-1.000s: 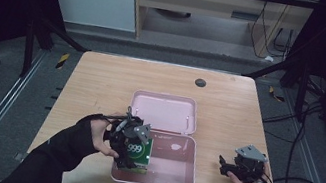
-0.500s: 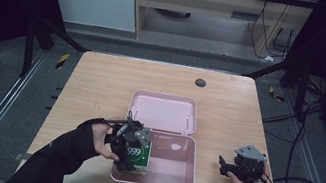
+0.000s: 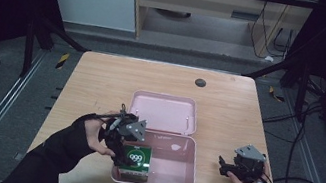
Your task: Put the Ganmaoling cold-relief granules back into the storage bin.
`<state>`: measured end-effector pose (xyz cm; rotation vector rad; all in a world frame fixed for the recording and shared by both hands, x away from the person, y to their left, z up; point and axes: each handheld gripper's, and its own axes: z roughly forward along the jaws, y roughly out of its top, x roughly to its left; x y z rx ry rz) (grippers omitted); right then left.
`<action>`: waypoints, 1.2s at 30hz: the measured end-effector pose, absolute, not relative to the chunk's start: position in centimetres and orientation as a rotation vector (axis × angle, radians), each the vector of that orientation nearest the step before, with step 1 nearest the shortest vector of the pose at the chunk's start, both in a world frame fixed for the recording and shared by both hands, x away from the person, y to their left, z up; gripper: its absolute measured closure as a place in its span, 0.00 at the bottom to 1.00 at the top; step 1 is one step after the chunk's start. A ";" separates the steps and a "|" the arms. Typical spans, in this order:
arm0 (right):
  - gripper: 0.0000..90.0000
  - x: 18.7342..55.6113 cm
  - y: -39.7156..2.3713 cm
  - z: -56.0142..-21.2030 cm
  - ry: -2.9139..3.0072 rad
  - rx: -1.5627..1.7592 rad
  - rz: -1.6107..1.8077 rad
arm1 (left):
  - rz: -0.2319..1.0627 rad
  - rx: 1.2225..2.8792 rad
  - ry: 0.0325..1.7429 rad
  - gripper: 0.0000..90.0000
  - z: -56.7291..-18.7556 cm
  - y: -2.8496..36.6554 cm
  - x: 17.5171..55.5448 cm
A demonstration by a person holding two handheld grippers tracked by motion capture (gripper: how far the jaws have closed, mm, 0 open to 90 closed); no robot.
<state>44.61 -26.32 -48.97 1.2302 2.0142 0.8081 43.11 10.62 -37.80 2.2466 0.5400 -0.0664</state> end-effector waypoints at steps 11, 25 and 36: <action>0.03 44.5 -26.4 -48.8 1.999 1.235 0.808 | 0.041 1.913 0.739 0.28 -34.6 13.1 42.6; 0.05 44.5 -26.5 -48.8 1.986 1.239 0.803 | 0.111 1.835 0.860 0.36 -36.7 19.5 43.1; 0.07 44.5 -26.4 -48.9 1.987 1.255 0.785 | 0.132 1.782 0.987 0.39 -42.1 22.8 44.6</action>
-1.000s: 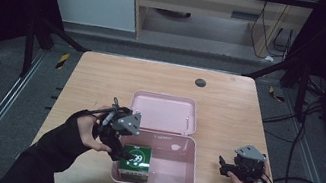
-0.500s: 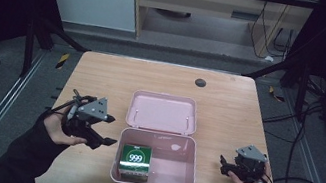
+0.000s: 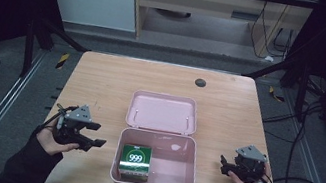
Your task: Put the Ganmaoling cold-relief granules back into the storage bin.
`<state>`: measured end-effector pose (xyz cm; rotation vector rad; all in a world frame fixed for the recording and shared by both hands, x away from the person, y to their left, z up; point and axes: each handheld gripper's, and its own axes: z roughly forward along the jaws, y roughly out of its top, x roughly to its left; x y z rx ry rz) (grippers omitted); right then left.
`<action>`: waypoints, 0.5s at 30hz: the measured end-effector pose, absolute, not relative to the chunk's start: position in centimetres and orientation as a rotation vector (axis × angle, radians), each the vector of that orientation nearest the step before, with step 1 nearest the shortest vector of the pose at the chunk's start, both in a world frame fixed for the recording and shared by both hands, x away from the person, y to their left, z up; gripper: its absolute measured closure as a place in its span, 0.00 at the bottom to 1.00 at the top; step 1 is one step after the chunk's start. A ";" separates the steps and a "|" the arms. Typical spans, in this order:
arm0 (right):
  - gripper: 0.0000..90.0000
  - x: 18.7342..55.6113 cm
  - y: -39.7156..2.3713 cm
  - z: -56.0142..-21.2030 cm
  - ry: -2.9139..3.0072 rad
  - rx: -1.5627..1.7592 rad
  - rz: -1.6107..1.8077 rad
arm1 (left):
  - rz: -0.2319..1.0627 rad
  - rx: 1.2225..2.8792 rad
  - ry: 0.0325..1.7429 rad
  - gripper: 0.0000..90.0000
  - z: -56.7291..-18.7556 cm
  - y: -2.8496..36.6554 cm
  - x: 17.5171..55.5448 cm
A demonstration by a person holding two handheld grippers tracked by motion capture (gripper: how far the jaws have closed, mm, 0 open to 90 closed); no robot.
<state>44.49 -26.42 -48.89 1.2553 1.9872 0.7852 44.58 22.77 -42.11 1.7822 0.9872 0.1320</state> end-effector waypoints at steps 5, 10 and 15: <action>0.07 44.5 -26.5 -48.9 1.986 1.258 0.780 | 0.184 1.766 1.048 0.40 -44.0 24.2 45.3; 0.06 44.5 -26.5 -48.9 1.984 1.257 0.781 | 0.238 1.800 1.105 0.40 -45.5 25.4 45.7; 0.06 44.5 -26.6 -48.8 1.981 1.259 0.778 | 0.304 1.809 1.156 0.40 -46.5 26.4 46.0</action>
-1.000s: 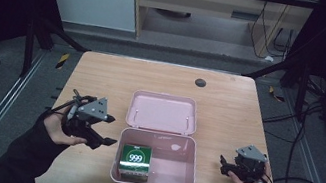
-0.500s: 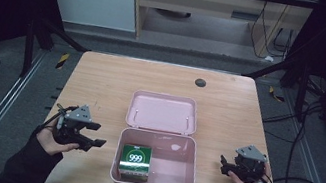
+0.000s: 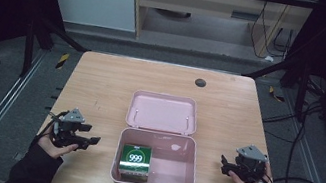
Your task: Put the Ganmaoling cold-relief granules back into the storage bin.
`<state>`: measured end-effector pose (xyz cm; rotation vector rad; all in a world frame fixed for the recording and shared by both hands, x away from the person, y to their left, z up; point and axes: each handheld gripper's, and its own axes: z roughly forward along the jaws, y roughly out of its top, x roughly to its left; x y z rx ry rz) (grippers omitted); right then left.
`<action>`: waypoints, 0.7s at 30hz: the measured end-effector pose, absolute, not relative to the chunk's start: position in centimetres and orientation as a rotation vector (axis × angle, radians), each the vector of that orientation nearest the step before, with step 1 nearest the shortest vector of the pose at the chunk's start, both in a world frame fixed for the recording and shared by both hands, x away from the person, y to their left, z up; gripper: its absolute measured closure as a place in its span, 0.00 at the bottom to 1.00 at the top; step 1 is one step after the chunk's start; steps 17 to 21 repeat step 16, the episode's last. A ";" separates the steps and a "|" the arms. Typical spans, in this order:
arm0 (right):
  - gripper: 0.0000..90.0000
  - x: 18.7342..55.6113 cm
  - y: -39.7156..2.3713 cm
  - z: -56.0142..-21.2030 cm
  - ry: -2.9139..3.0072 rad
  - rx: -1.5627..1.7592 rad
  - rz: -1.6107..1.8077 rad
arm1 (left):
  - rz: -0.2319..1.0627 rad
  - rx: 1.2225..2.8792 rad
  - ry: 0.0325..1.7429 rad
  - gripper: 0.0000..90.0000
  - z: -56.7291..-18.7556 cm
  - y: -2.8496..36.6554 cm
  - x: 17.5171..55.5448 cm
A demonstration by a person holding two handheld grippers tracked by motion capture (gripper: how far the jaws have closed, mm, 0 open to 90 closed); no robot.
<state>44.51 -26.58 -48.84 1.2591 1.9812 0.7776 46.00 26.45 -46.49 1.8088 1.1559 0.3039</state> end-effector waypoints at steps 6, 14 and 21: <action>0.05 44.6 -26.6 -48.9 1.987 1.260 0.777 | 0.357 1.802 1.228 0.36 -47.4 27.9 46.5; 0.04 44.6 -26.6 -48.9 1.986 1.284 0.773 | 0.511 1.768 1.374 0.32 -48.5 30.2 47.3; 0.04 44.6 -26.7 -48.9 1.983 1.289 0.775 | 0.523 1.758 1.388 0.30 -48.6 30.5 47.4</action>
